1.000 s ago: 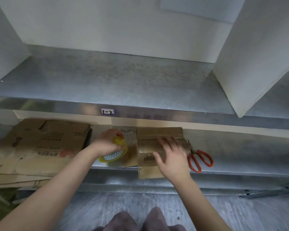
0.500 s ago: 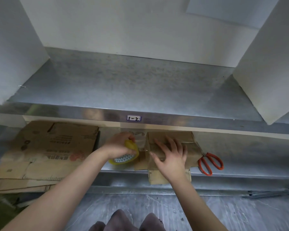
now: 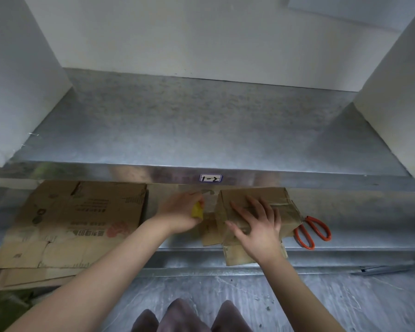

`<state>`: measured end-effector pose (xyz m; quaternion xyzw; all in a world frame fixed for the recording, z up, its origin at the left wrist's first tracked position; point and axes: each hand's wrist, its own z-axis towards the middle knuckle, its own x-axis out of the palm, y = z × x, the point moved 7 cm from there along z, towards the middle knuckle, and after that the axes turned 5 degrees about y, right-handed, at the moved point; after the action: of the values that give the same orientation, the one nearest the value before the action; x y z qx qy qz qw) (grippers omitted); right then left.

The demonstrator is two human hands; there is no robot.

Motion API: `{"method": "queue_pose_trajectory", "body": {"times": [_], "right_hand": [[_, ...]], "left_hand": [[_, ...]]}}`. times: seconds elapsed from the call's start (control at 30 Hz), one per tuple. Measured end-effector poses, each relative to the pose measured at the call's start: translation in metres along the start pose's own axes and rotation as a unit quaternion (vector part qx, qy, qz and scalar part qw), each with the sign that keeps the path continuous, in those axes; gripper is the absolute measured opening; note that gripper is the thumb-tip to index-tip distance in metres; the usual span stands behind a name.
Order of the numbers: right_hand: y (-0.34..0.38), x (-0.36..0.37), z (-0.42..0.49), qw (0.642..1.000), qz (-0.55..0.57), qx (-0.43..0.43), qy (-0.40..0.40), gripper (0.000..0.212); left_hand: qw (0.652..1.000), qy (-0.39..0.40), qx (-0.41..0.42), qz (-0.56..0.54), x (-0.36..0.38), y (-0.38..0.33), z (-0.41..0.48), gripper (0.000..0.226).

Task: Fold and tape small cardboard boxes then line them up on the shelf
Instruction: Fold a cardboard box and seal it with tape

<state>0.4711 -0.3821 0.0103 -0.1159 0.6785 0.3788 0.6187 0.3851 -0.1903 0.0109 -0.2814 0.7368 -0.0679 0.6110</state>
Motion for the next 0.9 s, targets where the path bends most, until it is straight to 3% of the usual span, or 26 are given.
{"method": "queue_pose_trajectory", "body": {"times": [0.1, 0.17, 0.27, 0.5, 0.67, 0.9], "right_hand": [[-0.001, -0.001, 0.000, 1.000, -0.004, 0.003, 0.002, 0.059], [-0.001, -0.001, -0.001, 1.000, -0.005, 0.001, 0.002, 0.059], [0.002, -0.001, 0.002, 1.000, -0.012, 0.002, 0.007, 0.059], [0.006, -0.003, 0.001, 0.999, -0.031, -0.005, 0.006, 0.057], [0.015, -0.007, -0.001, 0.998, -0.060, -0.019, 0.023, 0.058], [0.064, -0.029, -0.001, 0.994, -0.026, -0.092, -0.044, 0.038]], "left_hand": [[0.998, -0.036, 0.020, 0.057, -0.012, 0.003, 0.000, 0.030], [0.996, -0.047, -0.015, 0.078, -0.027, 0.024, -0.003, 0.026], [0.998, -0.035, -0.038, 0.019, -0.039, 0.047, -0.009, 0.024], [0.993, 0.005, -0.020, -0.114, -0.028, 0.018, -0.015, 0.037], [0.995, -0.012, -0.009, -0.102, -0.034, 0.010, -0.024, 0.038], [0.996, -0.047, -0.012, -0.079, -0.046, 0.000, -0.035, 0.038]]}}
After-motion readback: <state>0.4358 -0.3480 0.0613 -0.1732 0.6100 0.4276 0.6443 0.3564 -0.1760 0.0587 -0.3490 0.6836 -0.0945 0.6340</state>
